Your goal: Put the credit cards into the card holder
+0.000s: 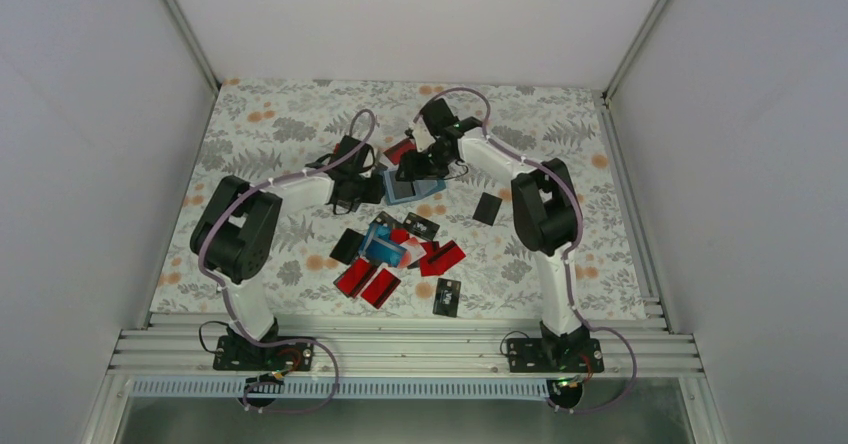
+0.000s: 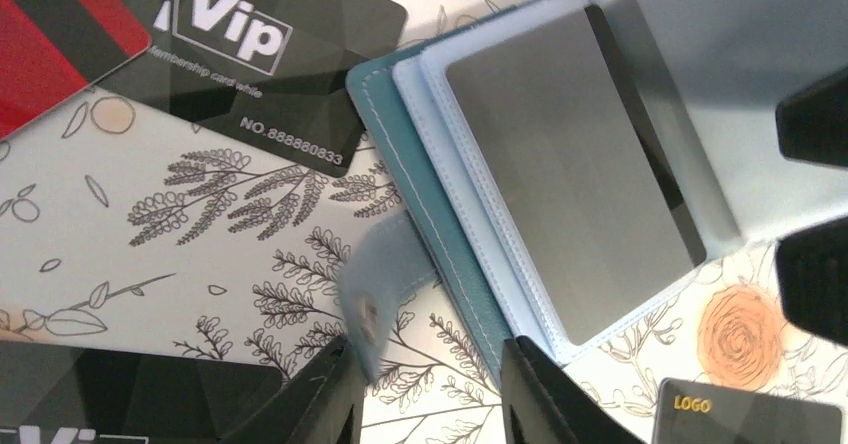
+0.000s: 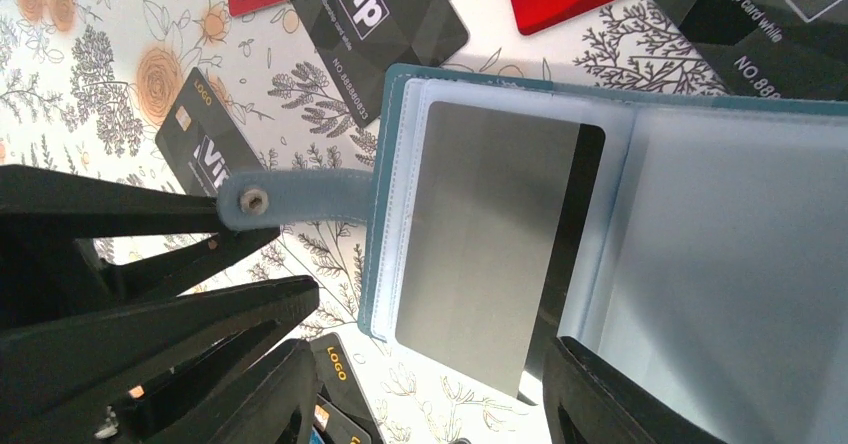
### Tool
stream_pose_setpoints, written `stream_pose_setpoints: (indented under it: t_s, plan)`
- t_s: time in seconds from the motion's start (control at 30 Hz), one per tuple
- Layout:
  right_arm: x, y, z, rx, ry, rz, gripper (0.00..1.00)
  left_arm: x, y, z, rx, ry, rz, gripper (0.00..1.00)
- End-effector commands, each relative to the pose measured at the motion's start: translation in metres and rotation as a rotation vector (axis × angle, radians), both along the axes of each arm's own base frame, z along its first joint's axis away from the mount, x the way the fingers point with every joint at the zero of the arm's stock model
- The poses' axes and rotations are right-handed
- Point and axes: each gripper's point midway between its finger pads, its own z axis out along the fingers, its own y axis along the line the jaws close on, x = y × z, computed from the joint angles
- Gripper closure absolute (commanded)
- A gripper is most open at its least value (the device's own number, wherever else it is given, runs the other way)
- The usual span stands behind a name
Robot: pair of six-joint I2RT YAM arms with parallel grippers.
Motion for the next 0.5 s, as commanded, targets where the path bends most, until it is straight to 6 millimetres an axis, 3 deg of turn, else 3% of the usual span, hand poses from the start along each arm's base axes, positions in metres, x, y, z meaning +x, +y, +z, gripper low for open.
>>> stream_pose_setpoints:
  t_s: [0.0, 0.2, 0.47]
  plan:
    - [0.011, 0.000, 0.025, 0.018, -0.062, -0.020, 0.42, 0.012, -0.007, 0.018, -0.122, -0.017, 0.007, 0.60]
    - [0.015, 0.009, 0.020, 0.051, -0.050, -0.010, 0.43, 0.017, 0.000, 0.007, -0.158, 0.011, 0.028, 0.55]
    - [0.014, 0.016, 0.012, 0.034, -0.044, -0.005, 0.46, 0.023, -0.003, -0.008, -0.155, 0.026, 0.022, 0.56]
